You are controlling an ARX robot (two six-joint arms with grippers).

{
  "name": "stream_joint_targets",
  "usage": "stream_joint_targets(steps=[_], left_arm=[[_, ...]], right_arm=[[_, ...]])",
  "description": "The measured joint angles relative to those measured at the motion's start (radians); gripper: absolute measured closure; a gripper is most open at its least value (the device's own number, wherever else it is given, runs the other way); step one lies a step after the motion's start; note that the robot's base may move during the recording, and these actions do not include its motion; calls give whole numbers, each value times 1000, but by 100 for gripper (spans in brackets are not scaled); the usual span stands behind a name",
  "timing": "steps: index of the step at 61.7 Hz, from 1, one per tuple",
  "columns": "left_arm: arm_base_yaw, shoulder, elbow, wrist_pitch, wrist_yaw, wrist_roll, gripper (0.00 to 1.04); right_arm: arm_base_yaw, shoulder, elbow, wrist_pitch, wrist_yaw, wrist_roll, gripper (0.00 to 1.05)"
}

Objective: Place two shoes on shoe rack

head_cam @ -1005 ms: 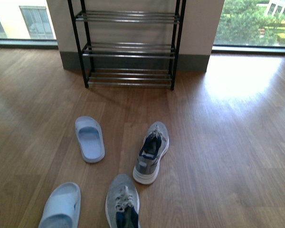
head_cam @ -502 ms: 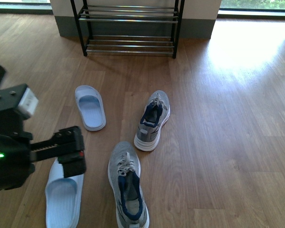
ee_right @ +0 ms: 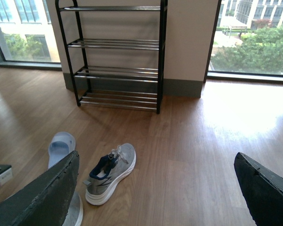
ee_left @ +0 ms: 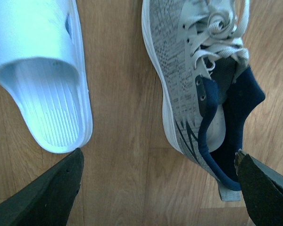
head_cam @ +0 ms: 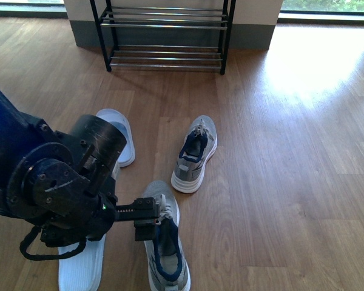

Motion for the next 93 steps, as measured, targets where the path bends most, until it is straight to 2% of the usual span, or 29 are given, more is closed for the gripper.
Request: stream_joint_targets(steps=[18,54,68,85,93], left_arm=[[-21,113,72,23,46,33,9],[-24,329,288,-19,62,53,9],[-37,433,391,66,132,60,9],[-43,455,408,77,117,60,10],[-43,458,410,71,54,66,28]], right_arm=[[0,0,0,0,0,0,9],[0,0,0,0,0,0,9],[0,0,0,0,0,0,9],[0,0,0,0,0,0,9],[0,0,0,0,0,0,9]])
